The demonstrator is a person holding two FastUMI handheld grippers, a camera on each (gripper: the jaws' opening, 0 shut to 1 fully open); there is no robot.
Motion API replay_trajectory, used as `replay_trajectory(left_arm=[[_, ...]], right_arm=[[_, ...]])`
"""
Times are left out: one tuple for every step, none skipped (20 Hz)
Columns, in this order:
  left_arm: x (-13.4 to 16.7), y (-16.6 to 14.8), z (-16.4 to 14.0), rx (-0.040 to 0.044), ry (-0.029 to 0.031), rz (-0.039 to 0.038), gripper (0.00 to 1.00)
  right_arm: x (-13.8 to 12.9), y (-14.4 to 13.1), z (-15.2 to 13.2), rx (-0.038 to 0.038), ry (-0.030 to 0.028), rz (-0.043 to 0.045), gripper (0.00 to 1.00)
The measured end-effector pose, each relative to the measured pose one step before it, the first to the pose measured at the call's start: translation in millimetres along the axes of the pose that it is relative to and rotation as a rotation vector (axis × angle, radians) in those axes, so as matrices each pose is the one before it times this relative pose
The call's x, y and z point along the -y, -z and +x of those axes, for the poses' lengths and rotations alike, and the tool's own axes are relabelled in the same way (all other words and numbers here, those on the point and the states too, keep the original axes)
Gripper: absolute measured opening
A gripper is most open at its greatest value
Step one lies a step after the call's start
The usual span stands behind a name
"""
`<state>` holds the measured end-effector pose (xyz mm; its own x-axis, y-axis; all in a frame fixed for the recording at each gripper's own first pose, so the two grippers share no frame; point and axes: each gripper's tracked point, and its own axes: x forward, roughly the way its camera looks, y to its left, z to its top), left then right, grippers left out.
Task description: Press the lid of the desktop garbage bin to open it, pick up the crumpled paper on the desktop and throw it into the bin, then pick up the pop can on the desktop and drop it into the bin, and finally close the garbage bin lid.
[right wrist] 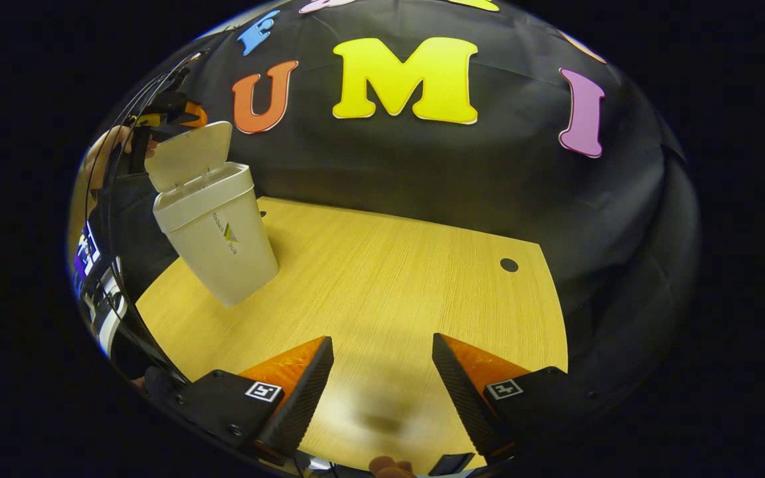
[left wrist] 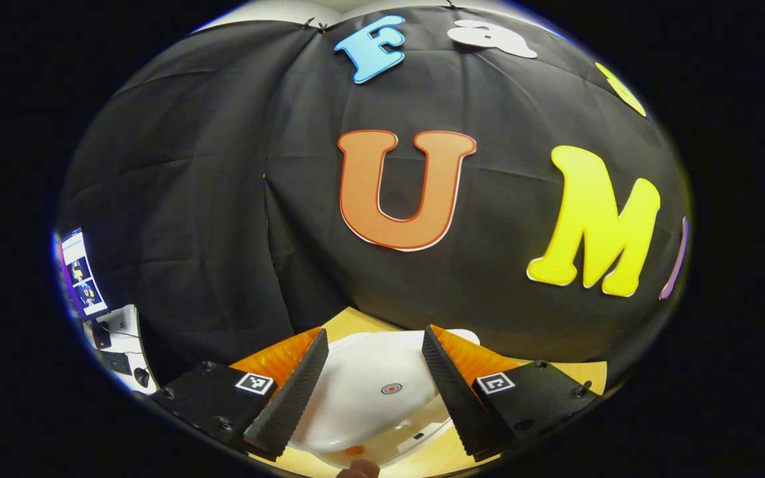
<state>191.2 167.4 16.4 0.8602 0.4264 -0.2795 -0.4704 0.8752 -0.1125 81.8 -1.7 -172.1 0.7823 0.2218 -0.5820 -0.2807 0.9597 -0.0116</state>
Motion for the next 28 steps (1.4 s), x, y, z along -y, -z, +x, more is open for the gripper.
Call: replay_trajectory(left_arm=[[4.21,9.49,-1.84,-0.00483,-0.00494,0.00397,0.95],[3.51,7.63,-1.34,-0.00212,-0.00246,-0.00155,0.95],[4.04,6.6,-1.66,-0.00504,-0.00009,-0.0031,0.95],[2.09,6.32,-2.98,-0.00412,-0.00442,0.00007,0.95],[1.49,5.65,-0.9,-0.00066,-0.00518,0.00241,0.95],[0.93,6.7,0.3,-0.00693,-0.00939,0.00367,0.95],[2.32,6.49,-0.35,0.0015,-0.00641,0.00484,0.95],[1.26,6.4,0.98,-0.00848,-0.00626,0.00389,0.95],[-0.09,8.73,0.19,-0.01718,-0.00587,-0.00201,0.95],[-0.46,8.58,0.17,-0.01322,-0.00636,-0.00552,1.0],[0.85,8.98,1.37,-0.01917,-0.00598,-0.00399,0.95],[-0.35,7.42,0.4,-0.01726,-0.01282,0.00388,0.95],[0.81,8.21,2.9,-0.01383,-0.01119,0.01663,0.96],[1.25,-3.76,-0.98,0.03301,-0.01117,0.02591,0.96],[0.09,0.4,0.15,0.00355,-0.01043,0.01905,0.96],[-0.82,3.42,-1.84,-0.00374,-0.00921,-0.00134,0.95],[0.3,3.84,0.39,0.00058,-0.00383,-0.01623,0.96],[-0.15,-1.07,0.48,0.01214,-0.00041,-0.01579,0.96],[-0.24,0.66,0.24,-0.00245,-0.00274,-0.00562,0.97],[0.5,0.23,-0.27,-0.00461,-0.00561,0.00584,0.96],[1.19,1.67,1.96,-0.00213,-0.00662,0.00373,0.96],[-0.28,3.78,0.24,-0.00926,-0.00929,-0.00827,0.96],[0.84,-1.32,-0.51,0.01106,-0.0079,-0.00198,0.97],[0.37,-0.92,-0.67,0.00964,-0.00686,0.00942,0.97],[-1.0,-2.62,0.14,0.02924,-0.00519,0.00112,0.97],[-0.15,0.24,-1.35,0.01596,-0.00198,0.00465,0.97],[1.12,-3.02,-1.26,0.02168,0.00344,0.00824,0.97],[3.35,-0.5,-0.1,0.00152,0.01934,-0.00094,0.97]], right_arm=[[2.66,4.07,0.93,-0.00245,-0.00755,-0.00846,0.95],[3.29,2.77,1.54,-0.00306,-0.0058,-0.00455,0.94],[4.46,3.5,-0.04,-0.00566,-0.00424,0.00007,0.95],[3.8,2.85,0.51,-0.00547,-0.00316,0.00515,0.94],[2.51,2.83,-0.95,-0.00268,-0.00726,0.01021,0.95],[2.32,2.35,-0.12,-0.00378,-0.00685,0.0062,0.95],[4.29,2.71,0.62,-0.0023,-0.00004,0.00153,0.95],[4.26,2.61,0.8,-0.00195,-0.00022,0.00107,0.95],[3.63,3.69,1.06,-0.00446,0.00089,0.00443,0.95],[3.3,2.74,0.5,-0.00476,0.00026,0.0113,0.95],[1.29,2.21,1.6,-0.00381,-0.00426,0.0161,0.95],[0.15,1.34,0.76,-0.00175,-0.00851,0.01298,0.95],[0.41,1.76,0.84,-0.00116,-0.0068,0.00437,0.95],[1.15,1.86,1.39,-0.00351,-0.00478,-0.00589,0.95],[3.16,2.03,2.15,-0.00002,0.0015,-0.00683,0.95],[3.55,0.81,1.96,-0.00147,-0.00048,0.00091,0.95],[2.78,2.69,2.21,-0.00386,-0.00327,0.01252,0.95],[1.95,2.8,3.24,-0.00574,-0.00424,0.02125,0.95],[1.29,1.37,1.82,-0.00408,-0.00795,0.02538,0.95],[0.4,0.96,1.1,-0.00278,-0.00945,0.02289,0.95],[1.6,3.39,1.56,-0.00366,-0.00653,0.01529,0.95],[1.6,1.83,1.49,-0.00428,-0.00414,0.00548,0.94],[1.64,2.36,2.68,0.00019,-0.00383,0.00221,0.94],[2.5,2.47,0.89,-0.00312,-0.00161,0.00113,0.96],[1.35,0.47,0.68,-0.00087,-0.00133,-0.00032,0.95],[1.51,0.04,-0.73,0.00219,-0.00028,-0.00303,0.94],[1.05,-0.19,-1.48,0.00419,0.00005,-0.00617,0.95],[1.49,-1.35,-2.54,0.00852,0.00719,-0.00586,0.95]])
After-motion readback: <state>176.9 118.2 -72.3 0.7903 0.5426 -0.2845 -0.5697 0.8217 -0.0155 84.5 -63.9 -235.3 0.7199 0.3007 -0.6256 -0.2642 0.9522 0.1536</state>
